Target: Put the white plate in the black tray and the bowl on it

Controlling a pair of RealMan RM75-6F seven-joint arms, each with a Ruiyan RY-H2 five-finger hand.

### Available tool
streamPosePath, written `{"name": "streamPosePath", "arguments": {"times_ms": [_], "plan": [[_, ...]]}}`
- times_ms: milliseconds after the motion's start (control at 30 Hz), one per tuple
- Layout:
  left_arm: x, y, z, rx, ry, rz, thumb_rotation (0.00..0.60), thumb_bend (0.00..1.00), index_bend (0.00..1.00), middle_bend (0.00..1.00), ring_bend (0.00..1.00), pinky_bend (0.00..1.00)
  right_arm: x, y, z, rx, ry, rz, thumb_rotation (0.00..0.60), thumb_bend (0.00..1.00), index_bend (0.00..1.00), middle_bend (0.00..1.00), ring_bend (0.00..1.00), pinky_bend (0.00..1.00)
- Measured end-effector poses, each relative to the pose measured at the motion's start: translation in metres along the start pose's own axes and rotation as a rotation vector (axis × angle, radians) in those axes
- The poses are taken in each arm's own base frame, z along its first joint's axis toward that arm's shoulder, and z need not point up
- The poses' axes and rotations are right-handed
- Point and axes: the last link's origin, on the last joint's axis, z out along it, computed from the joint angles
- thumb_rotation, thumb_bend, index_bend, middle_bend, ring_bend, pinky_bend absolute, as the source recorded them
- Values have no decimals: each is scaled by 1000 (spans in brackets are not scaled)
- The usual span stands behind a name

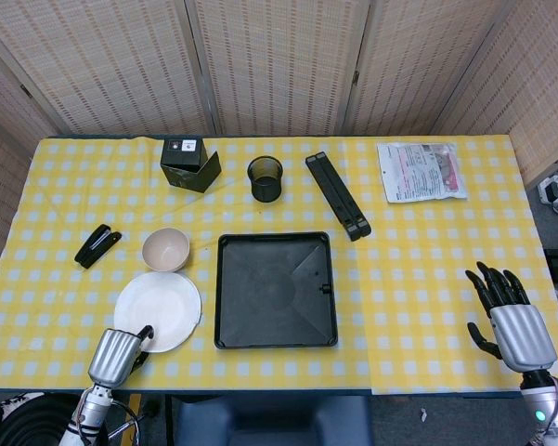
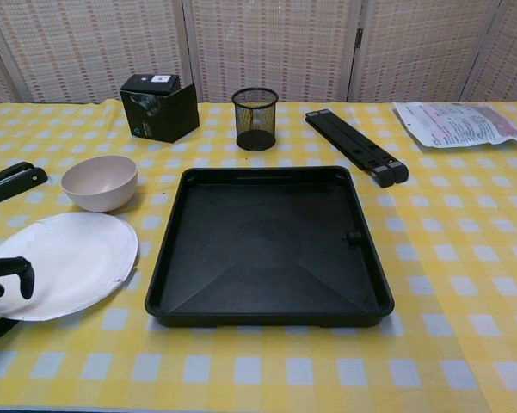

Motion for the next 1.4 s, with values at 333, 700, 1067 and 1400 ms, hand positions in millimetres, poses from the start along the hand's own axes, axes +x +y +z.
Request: {"name": "streamPosePath", "arguments": {"times_ms": [333, 700, 1067, 1400], "plan": [[5, 0, 0, 11, 99, -2, 600, 471, 648, 1000, 1000, 1000, 0, 0, 0, 3, -4, 0, 600, 406, 0, 0, 0, 0], [30, -15, -11, 54, 220, 26, 600, 487, 651, 1000, 1000, 1000, -3, -4, -2, 22, -16, -5, 600, 406, 0, 0, 0, 0], [61, -19, -19, 58, 314, 35, 600, 487, 652, 1000, 1000, 1000, -4, -7, -4, 30, -15, -6, 600, 405, 0, 0, 0, 0], [77, -2, -12, 3, 349, 29, 600, 488, 652, 1000, 1000, 1000, -2, -7, -5, 34, -12, -1, 600, 405, 0, 0, 0, 0]]}}
